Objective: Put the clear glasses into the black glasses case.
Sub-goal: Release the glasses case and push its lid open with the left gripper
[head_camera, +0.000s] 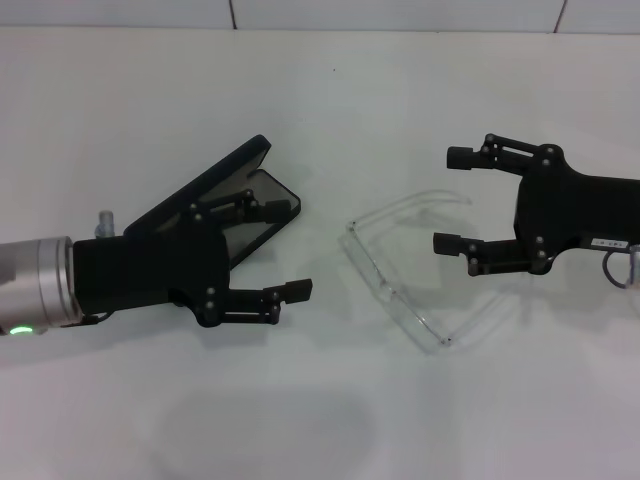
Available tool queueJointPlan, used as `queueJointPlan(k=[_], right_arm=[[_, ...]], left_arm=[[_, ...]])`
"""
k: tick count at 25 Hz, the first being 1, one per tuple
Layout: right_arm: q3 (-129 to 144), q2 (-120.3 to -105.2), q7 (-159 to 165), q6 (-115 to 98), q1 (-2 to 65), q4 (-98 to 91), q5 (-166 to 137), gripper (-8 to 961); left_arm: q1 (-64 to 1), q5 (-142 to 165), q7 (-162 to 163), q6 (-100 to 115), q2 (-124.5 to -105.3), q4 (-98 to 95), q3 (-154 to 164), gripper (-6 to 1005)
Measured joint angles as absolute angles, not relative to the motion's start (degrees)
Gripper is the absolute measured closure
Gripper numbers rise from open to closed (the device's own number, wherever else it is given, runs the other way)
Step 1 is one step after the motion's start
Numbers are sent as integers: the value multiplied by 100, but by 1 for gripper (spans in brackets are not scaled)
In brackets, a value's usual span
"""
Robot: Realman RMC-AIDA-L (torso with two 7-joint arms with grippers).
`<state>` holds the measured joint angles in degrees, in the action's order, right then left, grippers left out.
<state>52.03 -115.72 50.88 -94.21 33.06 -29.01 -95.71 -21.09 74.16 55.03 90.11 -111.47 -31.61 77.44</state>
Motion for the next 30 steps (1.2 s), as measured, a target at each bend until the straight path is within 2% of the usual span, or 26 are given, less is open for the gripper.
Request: queueJointPlan(k=[15, 21, 23, 30], right_arm=[[5203, -11575, 4880, -9429, 3217, -2872, -9571, 72], [5203, -11574, 4856, -9429, 3231, -2831, -9571, 73], [5203, -11575, 4853, -9428, 3232, -2830, -9572, 74], [5203, -11576, 4850, -9381, 3217, -2826, -9571, 76]], left_arm=[[-2159, 7514, 5854, 8946, -11159, -3267, 7233, 168], [-2182, 8803, 7998, 8191, -11157, -4607, 6271, 185], [-2192, 9609, 8857, 7881, -11214, -5224, 6186, 191], [-2218, 11394, 10089, 7517, -11667, -6273, 6166, 211]])
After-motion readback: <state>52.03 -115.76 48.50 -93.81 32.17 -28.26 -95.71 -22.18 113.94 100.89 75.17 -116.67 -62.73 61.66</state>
